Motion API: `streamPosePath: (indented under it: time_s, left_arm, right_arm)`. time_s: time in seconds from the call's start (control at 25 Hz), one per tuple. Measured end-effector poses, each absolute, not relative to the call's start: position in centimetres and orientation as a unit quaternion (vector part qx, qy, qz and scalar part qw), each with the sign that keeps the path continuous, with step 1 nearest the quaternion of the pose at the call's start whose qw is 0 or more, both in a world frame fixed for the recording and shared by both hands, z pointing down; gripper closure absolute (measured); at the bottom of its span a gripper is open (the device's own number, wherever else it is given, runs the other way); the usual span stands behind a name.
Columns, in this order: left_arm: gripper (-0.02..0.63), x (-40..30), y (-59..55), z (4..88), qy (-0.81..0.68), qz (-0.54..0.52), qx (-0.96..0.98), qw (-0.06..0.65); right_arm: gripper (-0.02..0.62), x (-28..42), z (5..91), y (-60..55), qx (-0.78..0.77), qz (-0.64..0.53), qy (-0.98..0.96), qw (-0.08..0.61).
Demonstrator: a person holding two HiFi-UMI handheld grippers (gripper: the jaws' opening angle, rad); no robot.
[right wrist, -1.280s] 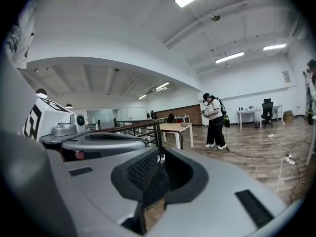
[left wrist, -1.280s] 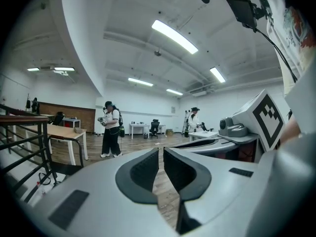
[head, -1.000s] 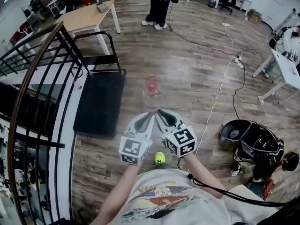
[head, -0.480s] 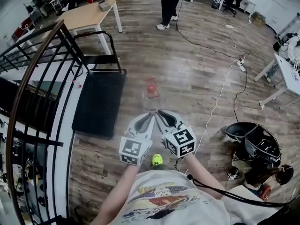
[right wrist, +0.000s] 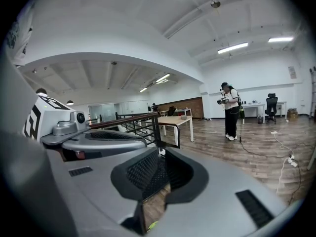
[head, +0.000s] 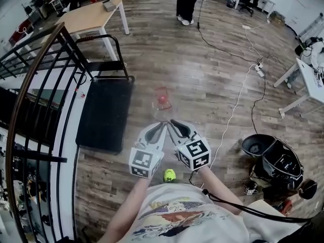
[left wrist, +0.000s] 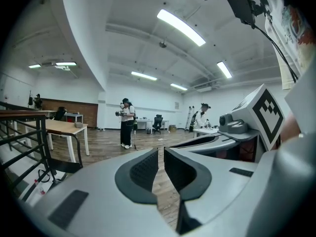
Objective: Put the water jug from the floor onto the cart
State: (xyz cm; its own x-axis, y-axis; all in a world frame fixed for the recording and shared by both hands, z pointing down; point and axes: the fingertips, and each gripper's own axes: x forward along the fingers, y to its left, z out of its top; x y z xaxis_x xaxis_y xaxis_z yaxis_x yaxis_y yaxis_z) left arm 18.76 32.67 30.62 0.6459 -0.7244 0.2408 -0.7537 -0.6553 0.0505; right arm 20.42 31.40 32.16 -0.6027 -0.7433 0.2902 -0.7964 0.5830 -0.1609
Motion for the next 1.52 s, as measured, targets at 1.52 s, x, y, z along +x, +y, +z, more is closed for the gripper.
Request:
streamPosePath:
  time_s: [1.52]
  left_arm:
    - [0.540,11.8,9.0,33.5,-0.344,0.119,0.927,0.087]
  right_arm:
    - [0.523,14.5,34.8,8.4,0.502,0.171,-0.838,0.130]
